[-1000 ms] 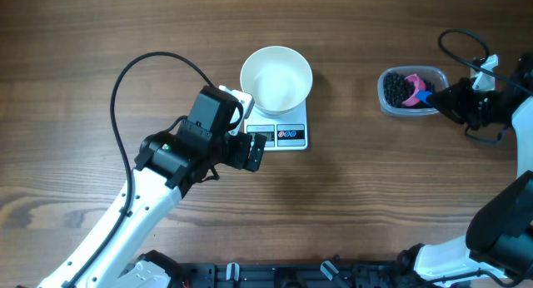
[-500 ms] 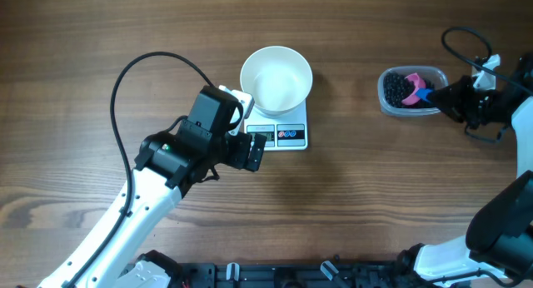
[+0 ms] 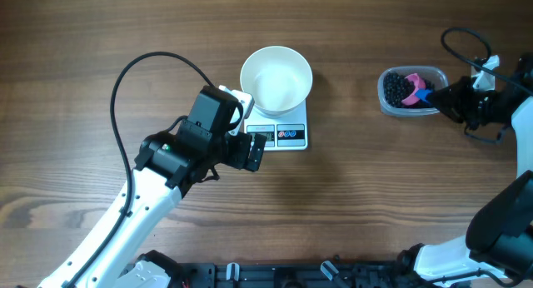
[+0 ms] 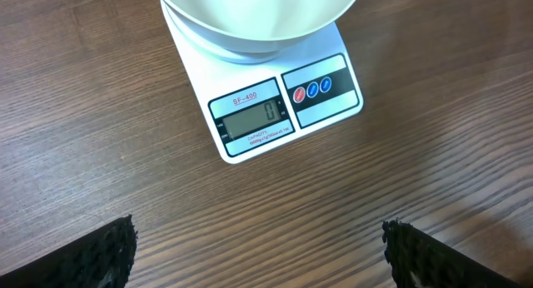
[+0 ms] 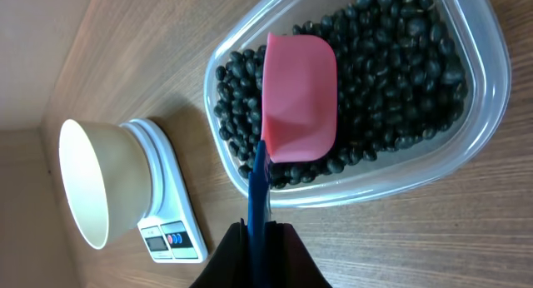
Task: Scoop item into bowl and weigh 150g on scale
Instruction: 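Tilt and lift the filled scoop out of the tub with the right gripper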
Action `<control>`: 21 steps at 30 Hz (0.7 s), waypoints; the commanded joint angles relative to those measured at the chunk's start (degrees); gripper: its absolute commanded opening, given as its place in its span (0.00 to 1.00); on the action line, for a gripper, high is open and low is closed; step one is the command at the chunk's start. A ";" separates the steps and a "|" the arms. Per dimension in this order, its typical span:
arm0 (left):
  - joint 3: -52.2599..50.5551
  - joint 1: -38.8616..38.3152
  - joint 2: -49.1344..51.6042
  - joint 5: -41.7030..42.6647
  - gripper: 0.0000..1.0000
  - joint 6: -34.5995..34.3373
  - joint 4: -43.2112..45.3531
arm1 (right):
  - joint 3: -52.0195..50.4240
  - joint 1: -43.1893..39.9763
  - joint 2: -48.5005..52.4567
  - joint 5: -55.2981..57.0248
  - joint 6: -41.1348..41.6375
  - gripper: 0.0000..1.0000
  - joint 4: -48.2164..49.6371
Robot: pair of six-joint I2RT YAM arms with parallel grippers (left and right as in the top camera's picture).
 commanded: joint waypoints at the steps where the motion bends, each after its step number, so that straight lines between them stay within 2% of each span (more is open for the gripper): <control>1: 1.11 0.22 -0.42 0.48 1.00 1.33 -0.02 | -0.20 0.02 0.98 -2.60 -0.35 0.04 -0.94; 21: 1.11 0.22 -0.42 0.48 1.00 1.33 0.00 | -0.20 -0.55 0.96 -3.30 1.66 0.04 1.07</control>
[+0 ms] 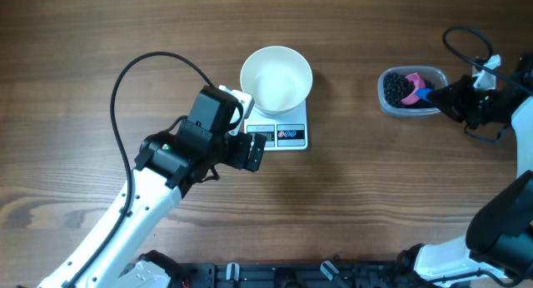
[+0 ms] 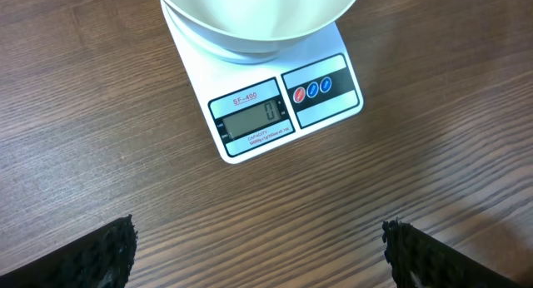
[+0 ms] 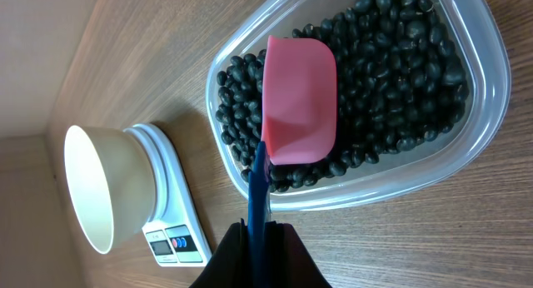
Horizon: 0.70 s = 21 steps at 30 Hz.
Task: Scoop item into bowl and weigh 150g on scale
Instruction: 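Tilt and lift the filled scoop out of the tub with the right gripper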
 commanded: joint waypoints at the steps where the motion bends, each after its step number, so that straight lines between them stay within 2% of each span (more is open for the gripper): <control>1: 1.11 0.22 -0.42 0.48 1.00 1.31 -0.02 | -0.15 -0.79 0.96 -3.10 0.17 0.04 0.46; 21: 1.11 0.22 -0.42 0.48 1.00 1.33 -0.02 | -0.15 -6.47 0.96 -11.08 -3.02 0.04 -1.95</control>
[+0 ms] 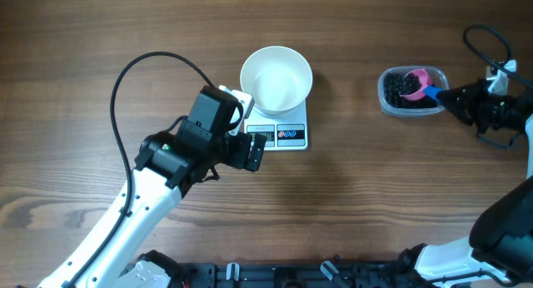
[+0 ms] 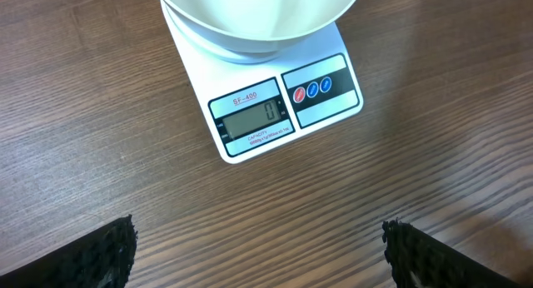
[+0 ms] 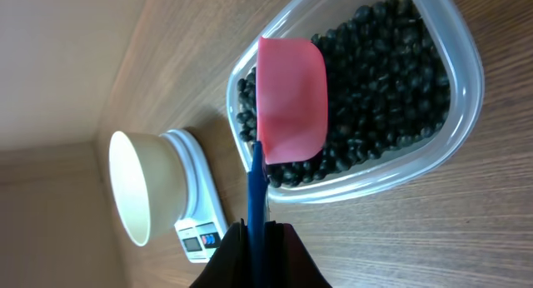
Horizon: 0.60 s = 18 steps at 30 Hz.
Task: Scoop item into bowl and weigh 150g on scale
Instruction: 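Tilt and lift the filled scoop out of the tub with the right gripper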
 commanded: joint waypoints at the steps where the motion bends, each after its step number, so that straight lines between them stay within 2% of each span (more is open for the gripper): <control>1: 1.11 0.22 -0.42 0.48 1.00 1.33 -0.02 | -0.13 -1.49 0.96 -3.76 -1.46 0.04 -0.42; 7: 1.11 0.22 -0.42 0.48 1.00 1.33 -0.02 | -0.13 -4.85 0.96 -4.83 -2.67 0.04 -2.08; 18: 1.11 0.22 -0.42 0.48 1.00 1.33 -0.02 | -0.13 -9.68 0.96 -19.54 -6.23 0.04 -5.25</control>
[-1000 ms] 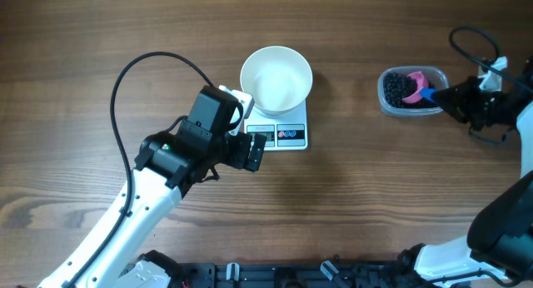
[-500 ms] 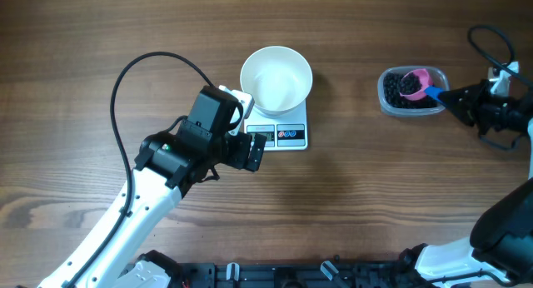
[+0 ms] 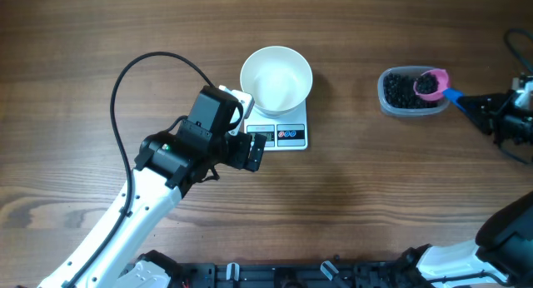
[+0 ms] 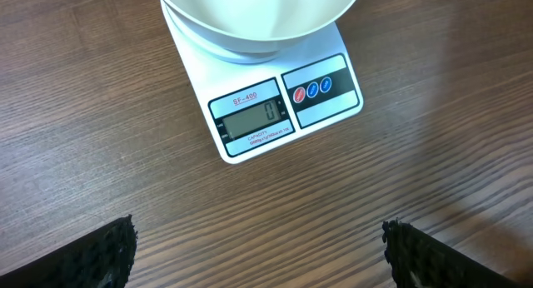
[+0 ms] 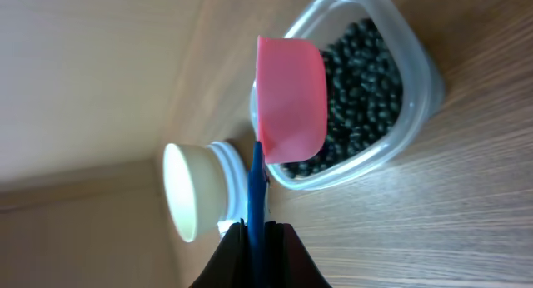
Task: Scoop item into bowl and weigh 150g on scale
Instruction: 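Tilt and lift the filled scoop out of the tub with the right gripper, then carry the bean-filled pink scoop left over the white bowl, right gripper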
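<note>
A white bowl (image 3: 276,78) stands empty on a white digital scale (image 3: 279,135), whose display (image 4: 252,119) reads 0. At the right a clear tub of black beans (image 3: 402,92) sits on the table. My right gripper (image 5: 257,224) is shut on the blue handle of a pink scoop (image 3: 431,83), held over the tub's right end with beans in its cup. In the right wrist view the pink scoop (image 5: 289,100) shows only its underside. My left gripper (image 4: 258,250) is open, hovering just in front of the scale, nothing between its fingers.
A black cable (image 3: 141,80) loops from the left arm across the wooden table (image 3: 375,196). Bare wood lies between the scale and the tub.
The right gripper has drawn back to the right and lifted; the scoop now sits higher over the tub's right end, holding beans. The left arm, bowl and scale reading are unchanged.
At first the scoop lay in the beans mid-tub, gripped by my right gripper. It stayed there, then was further right with beans in it, and now is raised above the tub's right end. The left gripper stayed open by the scale, which reads 0 throughout.
</note>
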Action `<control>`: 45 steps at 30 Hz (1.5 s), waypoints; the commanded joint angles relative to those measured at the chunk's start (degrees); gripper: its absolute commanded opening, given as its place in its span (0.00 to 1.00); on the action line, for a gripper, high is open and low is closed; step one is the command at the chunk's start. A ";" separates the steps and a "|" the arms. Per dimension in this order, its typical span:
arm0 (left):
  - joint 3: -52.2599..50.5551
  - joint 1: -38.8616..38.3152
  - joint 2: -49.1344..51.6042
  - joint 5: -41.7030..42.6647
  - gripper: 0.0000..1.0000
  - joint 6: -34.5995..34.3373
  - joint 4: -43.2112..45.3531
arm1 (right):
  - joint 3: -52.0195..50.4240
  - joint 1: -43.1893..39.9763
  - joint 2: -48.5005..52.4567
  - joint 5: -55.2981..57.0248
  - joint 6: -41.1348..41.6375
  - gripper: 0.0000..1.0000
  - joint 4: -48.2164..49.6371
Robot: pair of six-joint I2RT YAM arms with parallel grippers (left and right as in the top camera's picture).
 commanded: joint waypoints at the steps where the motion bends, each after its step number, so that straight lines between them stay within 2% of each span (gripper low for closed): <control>1: 1.11 0.22 -0.42 0.48 1.00 1.33 -0.02 | -0.13 -0.24 0.96 -9.97 -2.56 0.04 -0.59; 13: 1.11 0.22 -0.42 0.48 1.00 1.33 -0.02 | -0.13 -0.22 0.96 -11.54 -2.49 0.04 -1.60; 18: 1.11 0.22 -0.42 0.48 1.00 1.33 -0.02 | -0.13 1.46 0.96 -21.03 -2.23 0.04 -1.68; 24: 1.11 0.22 -0.42 0.48 1.00 1.33 -0.02 | -0.13 7.04 0.96 -26.40 -1.16 0.04 -1.44; 28: 1.11 0.22 -0.42 0.48 1.00 1.33 -0.02 | -0.13 11.98 0.96 -27.41 4.50 0.04 1.92; 37: 1.11 0.22 -0.42 0.48 1.00 1.33 -0.02 | -0.13 24.24 0.96 -26.64 21.31 0.04 17.05; 39: 1.11 0.22 -0.42 0.48 1.00 1.33 -0.02 | -0.13 27.34 0.96 -23.47 25.16 0.04 20.48; 45: 1.11 0.22 -0.42 0.48 1.00 1.33 -0.02 | -0.13 36.44 0.96 -14.12 29.75 0.04 27.93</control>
